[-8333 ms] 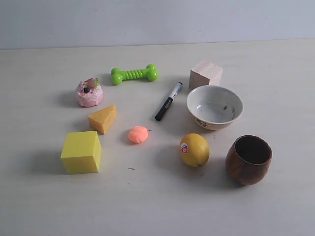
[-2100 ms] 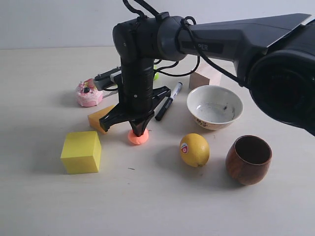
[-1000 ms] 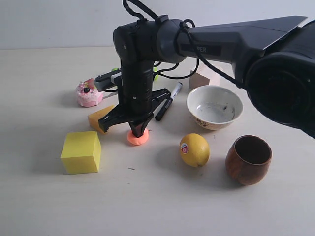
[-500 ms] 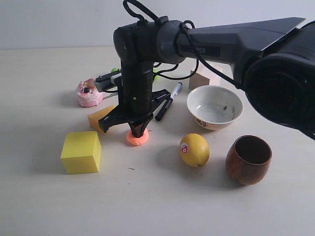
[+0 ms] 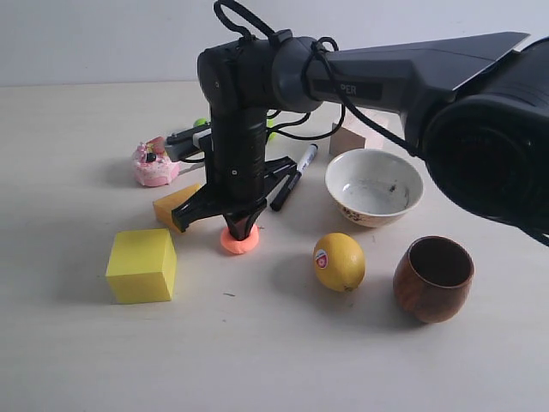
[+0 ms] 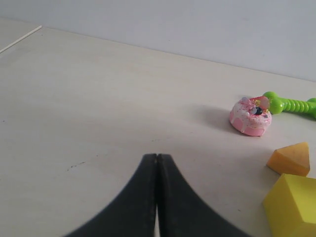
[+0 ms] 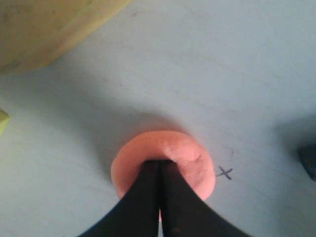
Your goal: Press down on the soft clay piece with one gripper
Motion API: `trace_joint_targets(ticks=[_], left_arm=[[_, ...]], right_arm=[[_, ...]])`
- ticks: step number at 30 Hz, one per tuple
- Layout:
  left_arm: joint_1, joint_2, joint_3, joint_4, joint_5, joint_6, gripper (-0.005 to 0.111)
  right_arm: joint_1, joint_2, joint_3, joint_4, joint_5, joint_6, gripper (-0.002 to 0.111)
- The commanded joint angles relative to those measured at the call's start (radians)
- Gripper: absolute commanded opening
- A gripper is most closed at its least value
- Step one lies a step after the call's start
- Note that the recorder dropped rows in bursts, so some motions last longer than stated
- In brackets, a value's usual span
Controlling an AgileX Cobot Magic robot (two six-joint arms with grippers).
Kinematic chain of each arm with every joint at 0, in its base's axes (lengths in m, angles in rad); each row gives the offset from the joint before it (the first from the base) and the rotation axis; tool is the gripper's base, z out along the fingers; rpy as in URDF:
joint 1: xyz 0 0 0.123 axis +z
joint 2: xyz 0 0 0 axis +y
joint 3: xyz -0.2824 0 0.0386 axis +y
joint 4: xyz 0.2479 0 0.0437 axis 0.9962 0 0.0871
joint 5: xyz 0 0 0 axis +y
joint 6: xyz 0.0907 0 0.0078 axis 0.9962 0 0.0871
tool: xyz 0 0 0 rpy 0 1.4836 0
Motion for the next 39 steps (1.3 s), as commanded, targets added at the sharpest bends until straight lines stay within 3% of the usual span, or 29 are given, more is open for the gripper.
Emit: trace_joint_targets(ticks=[1,39], left_arm=[[-0.005,-0.007,0.003,-0.006,-0.001,0.003,0.0],[-0.005,-0.007,0.003,-0.006,-0.001,0.003,0.0]], right_arm=[[0.001,0.058,0.027,-0.008,-0.006,0.0,0.0],[0.001,-0.089,0.027,-0.025,-0.082,0.002,0.0]])
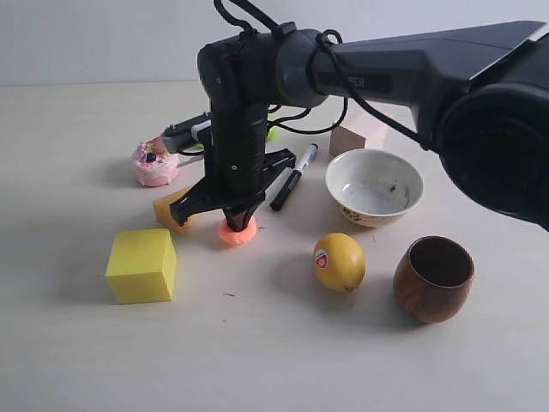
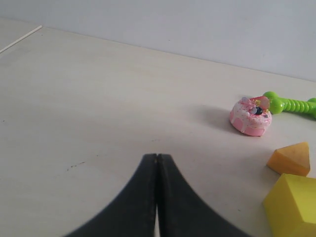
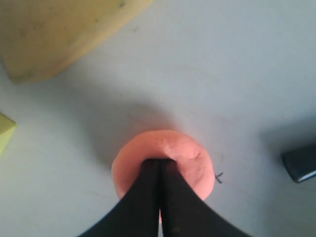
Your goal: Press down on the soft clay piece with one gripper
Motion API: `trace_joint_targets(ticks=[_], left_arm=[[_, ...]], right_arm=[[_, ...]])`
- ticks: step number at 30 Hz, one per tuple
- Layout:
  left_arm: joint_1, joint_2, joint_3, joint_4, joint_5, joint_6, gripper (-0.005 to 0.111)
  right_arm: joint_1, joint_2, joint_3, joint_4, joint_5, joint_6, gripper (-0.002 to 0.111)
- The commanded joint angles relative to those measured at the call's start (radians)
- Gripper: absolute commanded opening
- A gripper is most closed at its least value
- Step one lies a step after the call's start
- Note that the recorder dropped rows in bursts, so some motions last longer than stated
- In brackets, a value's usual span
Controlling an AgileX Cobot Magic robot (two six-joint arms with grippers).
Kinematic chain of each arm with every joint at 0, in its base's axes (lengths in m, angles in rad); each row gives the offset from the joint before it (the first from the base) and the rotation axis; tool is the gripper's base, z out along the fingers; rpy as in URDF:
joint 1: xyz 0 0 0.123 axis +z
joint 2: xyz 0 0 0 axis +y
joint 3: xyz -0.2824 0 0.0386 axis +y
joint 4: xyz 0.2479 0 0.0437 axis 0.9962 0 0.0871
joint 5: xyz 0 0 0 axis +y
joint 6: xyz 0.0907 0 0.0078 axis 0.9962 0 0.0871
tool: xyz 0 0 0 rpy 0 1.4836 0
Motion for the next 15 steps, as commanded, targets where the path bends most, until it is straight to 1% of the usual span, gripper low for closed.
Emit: trace_joint_targets(ticks=[1,15], left_arm=[[-0.005,-0.007,0.003,-0.006,-0.001,0.003,0.0],[-0.005,-0.007,0.003,-0.006,-0.001,0.003,0.0]], right_arm=[[0.001,-0.032,-0.002,-0.01,-0.02,0.002,0.0],[0.001,0.011,-0.002,-0.012,-0.053,0.001,0.0]])
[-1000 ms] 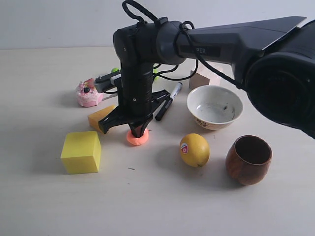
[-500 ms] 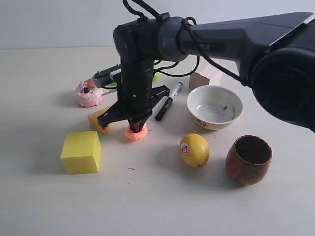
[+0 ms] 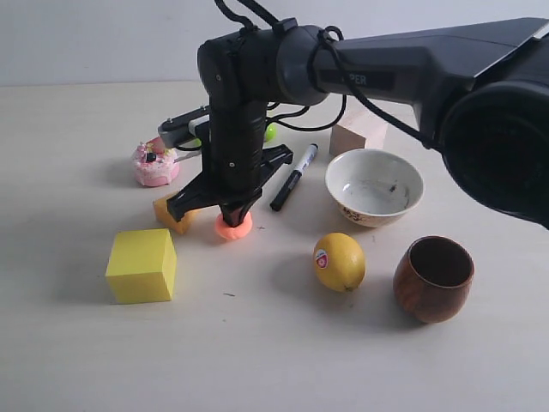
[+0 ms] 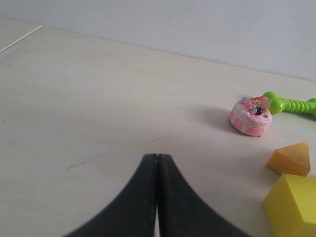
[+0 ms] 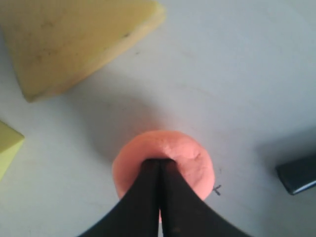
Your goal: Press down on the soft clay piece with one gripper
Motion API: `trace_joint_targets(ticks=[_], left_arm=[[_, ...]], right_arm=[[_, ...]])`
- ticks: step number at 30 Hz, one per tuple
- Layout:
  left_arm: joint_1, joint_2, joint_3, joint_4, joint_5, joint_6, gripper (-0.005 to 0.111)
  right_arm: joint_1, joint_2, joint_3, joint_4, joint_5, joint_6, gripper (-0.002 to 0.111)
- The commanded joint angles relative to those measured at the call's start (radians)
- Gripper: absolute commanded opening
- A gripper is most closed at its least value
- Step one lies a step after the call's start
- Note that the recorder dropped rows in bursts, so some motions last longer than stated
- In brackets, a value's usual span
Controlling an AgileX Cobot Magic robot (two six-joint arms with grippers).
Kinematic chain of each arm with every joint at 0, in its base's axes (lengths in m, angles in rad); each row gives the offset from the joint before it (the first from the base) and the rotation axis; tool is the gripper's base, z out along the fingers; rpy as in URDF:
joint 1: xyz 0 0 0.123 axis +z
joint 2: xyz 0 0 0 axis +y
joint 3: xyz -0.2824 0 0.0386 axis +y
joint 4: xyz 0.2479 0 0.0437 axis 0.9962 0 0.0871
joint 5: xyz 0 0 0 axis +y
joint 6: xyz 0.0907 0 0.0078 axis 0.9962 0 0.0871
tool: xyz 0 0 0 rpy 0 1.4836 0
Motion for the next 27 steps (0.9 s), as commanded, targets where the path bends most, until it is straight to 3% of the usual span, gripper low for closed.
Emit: trace_joint_targets(ticks=[1,15,22,27], left_arm=[[-0.005,-0.007,0.003,-0.006,-0.001,0.003,0.0],[-0.005,-0.007,0.003,-0.006,-0.001,0.003,0.0],[-0.005,-0.007,0.003,-0.006,-0.001,0.003,0.0],[-0.005,-0.007,0.003,-0.006,-0.001,0.003,0.0]], right_arm=[[0.001,0.019,-0.002,-0.009,-0.015,0.001,0.0],[0.001,0.051,-0.002,-0.009,0.003,0.005,0.0],[0.001,0.051,-0.002,-0.006,0.007,0.005,0.016],[0.001,0.051,-0.002,-0.006,0.007,0.005,0.019]])
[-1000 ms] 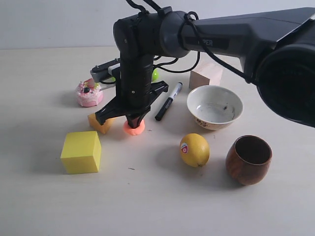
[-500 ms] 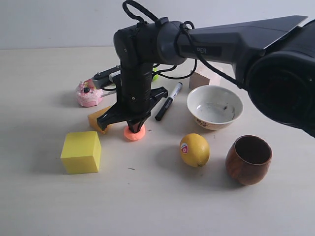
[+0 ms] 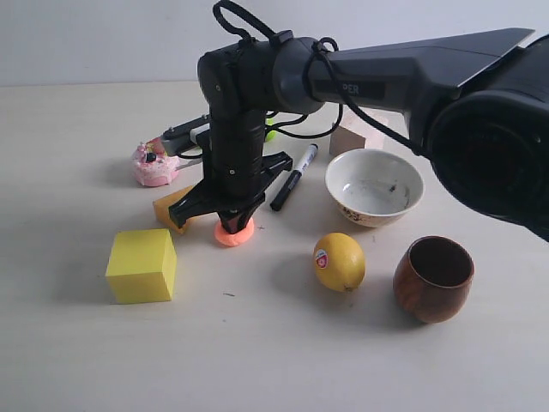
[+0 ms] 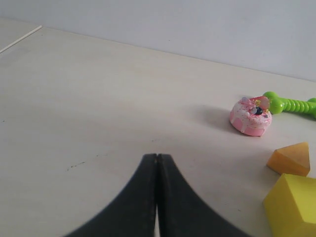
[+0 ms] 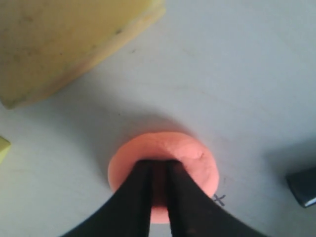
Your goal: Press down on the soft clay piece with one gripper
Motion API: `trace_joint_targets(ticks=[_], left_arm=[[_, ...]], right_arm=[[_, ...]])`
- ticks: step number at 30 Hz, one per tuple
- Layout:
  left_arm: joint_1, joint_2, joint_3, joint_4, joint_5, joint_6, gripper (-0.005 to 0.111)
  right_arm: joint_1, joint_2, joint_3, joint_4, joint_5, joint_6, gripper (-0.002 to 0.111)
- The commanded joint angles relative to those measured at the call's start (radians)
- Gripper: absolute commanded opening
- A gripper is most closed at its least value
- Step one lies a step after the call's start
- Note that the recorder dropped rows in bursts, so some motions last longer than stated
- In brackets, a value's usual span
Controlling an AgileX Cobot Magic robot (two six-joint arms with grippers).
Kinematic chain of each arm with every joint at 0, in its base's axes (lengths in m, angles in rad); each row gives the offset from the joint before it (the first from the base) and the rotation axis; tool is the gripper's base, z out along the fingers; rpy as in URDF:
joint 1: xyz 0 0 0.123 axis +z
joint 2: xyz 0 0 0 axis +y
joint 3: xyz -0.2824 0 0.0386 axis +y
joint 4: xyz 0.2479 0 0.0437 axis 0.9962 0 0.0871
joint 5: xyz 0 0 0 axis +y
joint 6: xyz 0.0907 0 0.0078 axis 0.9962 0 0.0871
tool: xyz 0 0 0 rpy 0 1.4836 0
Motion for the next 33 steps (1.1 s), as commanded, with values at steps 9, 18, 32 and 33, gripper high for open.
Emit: trace_joint_targets(ticks=[9,18,32,33], left_arm=[[-0.005,-0.007,0.003,-0.006,-0.001,0.003,0.0],[-0.005,-0.007,0.003,-0.006,-0.001,0.003,0.0],[-0.005,-0.007,0.003,-0.006,-0.001,0.003,0.0],[-0.005,-0.007,0.003,-0.006,-0.001,0.003,0.0]], right_arm=[[0.001,0.019,0.002,-0.006,0.014,0.005,0.019],[0.001,0.019,0.002,-0.006,0.018,0.005,0.036],[0.001,0.002,0.002,-0.006,0.021,0.005,0.029],[0.001,0.0,0.002,-0.006,0.021,0.005,0.029]])
